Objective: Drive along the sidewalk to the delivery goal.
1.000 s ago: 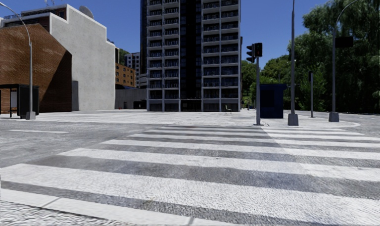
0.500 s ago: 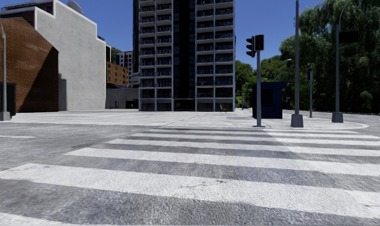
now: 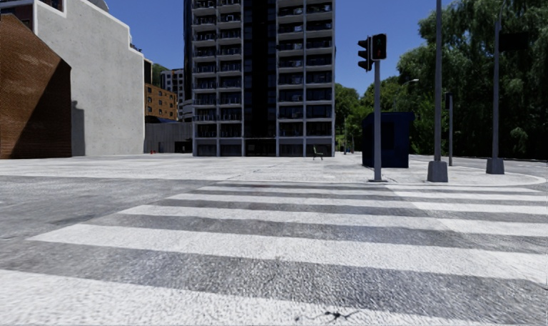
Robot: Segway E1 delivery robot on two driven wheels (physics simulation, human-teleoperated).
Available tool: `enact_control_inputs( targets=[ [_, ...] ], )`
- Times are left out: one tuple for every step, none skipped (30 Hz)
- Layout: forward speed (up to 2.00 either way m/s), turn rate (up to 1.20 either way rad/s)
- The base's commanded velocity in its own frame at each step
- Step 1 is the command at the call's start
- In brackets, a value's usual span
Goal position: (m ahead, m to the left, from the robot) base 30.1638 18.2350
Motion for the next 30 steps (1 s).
enact_control_inputs(
  targets=[
    [1.43,-0.2],
    [1.43,-0.2],
    [1.44,-0.2],
    [1.45,-0.2],
    [1.57,-0.2],
    [2.0,-0.2],
    [2.0,-0.2],
    [2.0,-0.2],
    [2.0,-0.2],
    [2.0,-0.2],
    [2.0,-0.2],
    [2.0,-0.2],
    [2.0,-0.2],
    [2.0,-0.2],
    [2.0,-0.15],
    [2.0,0.0],
    [2.0,0.0],
    [2.0,0.0],
    [2.0,0.0],
    [2.0,0.0],
    [2.0,0.0],
    [2.0,0.0],
    [2.0,0.0],
    [2.0,0.0],
    [2.0,0.0],
    [2.0,0.0],
    [2.0,0.0],
    [2.0,0.0],
    [2.0,0.0],
    [2.0,0.0]
  ],
)
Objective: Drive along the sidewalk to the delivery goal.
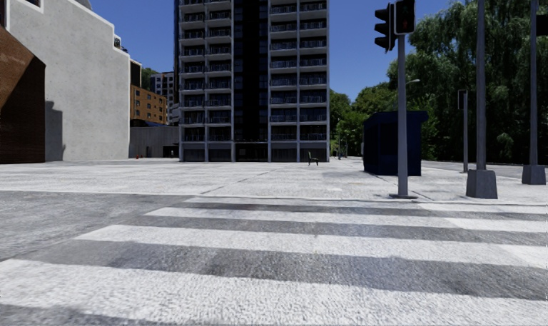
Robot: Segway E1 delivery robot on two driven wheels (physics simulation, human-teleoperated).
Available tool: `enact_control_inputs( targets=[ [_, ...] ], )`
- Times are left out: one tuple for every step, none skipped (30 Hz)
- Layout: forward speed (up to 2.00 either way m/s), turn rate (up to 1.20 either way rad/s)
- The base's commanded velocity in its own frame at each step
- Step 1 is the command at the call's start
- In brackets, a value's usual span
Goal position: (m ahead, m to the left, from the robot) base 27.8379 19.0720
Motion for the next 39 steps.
enact_control_inputs(
  targets=[
    [2.0,0.0],
    [2.0,0.0],
    [2.0,0.0],
    [2.0,0.0],
    [2.0,0.0],
    [2.0,0.0],
    [2.0,0.0],
    [2.0,0.0],
    [2.0,-0.02],
    [2.0,-0.07],
    [2.0,-0.13],
    [2.0,-0.18],
    [2.0,-0.2],
    [2.0,-0.21],
    [2.0,-0.21],
    [2.0,-0.21],
    [2.0,-0.21],
    [2.0,-0.21],
    [2.0,-0.21],
    [2.0,-0.21],
    [2.0,-0.21],
    [2.0,-0.21],
    [2.0,-0.21],
    [2.0,-0.2],
    [2.0,-0.08],
    [2.0,-0.04],
    [2.0,-0.03],
    [2.0,-0.03],
    [2.0,-0.03],
    [2.0,-0.03],
    [2.0,-0.03],
    [2.0,-0.03],
    [2.0,-0.04],
    [2.0,-0.08],
    [2.0,-0.1],
    [2.0,-0.1],
    [2.0,-0.11],
    [2.0,-0.11],
    [2.0,-0.11]
  ],
)
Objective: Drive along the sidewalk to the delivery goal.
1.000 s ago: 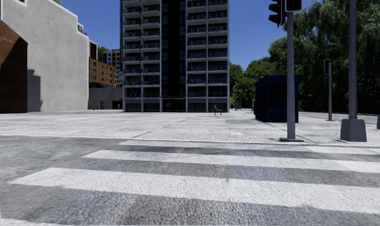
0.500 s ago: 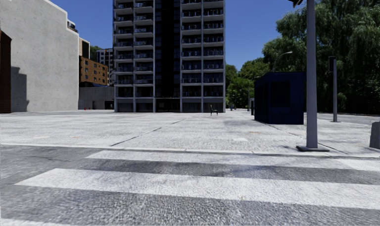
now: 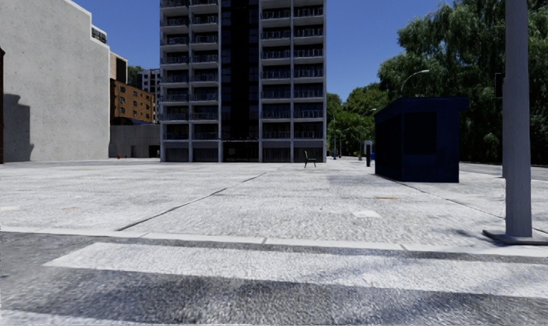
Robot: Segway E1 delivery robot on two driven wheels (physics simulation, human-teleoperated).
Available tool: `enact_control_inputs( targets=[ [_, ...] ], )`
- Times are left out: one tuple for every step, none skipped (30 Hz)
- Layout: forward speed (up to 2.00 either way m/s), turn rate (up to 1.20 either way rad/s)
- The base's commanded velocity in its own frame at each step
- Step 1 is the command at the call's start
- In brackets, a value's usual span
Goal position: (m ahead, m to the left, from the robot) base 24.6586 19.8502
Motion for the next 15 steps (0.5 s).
enact_control_inputs(
  targets=[
    [2.0,-0.11],
    [2.0,-0.11],
    [2.0,-0.11],
    [2.0,-0.11],
    [2.0,-0.11],
    [2.0,-0.11],
    [2.0,-0.11],
    [2.0,-0.06],
    [2.0,0.0],
    [2.0,0.0],
    [2.0,0.0],
    [2.0,0.0],
    [2.0,0.0],
    [2.0,0.0],
    [2.0,0.0]
  ],
)
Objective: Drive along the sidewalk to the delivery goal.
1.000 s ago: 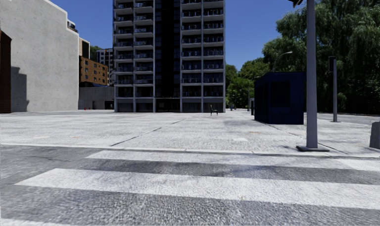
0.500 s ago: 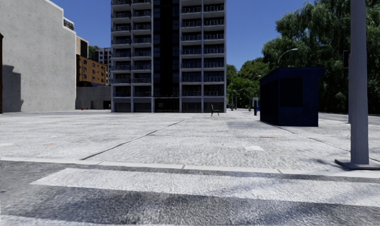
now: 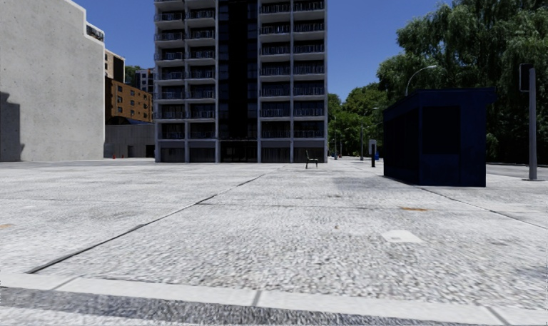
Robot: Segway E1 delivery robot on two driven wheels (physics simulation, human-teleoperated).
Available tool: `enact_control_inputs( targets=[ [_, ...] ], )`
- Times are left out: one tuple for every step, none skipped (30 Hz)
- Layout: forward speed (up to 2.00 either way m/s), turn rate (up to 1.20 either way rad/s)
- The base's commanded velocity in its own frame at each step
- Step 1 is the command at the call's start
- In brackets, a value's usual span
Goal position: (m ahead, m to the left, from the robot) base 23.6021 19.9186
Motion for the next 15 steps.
enact_control_inputs(
  targets=[
    [2.0,0.0],
    [2.0,0.0],
    [2.0,0.0],
    [2.0,0.0],
    [2.0,0.0],
    [2.0,0.0],
    [2.0,0.0],
    [2.0,0.0],
    [2.0,0.0],
    [1.95,0.0],
    [1.82,0.0],
    [1.64,0.0],
    [1.47,0.0],
    [1.39,0.0],
    [1.35,0.0]
  ],
)
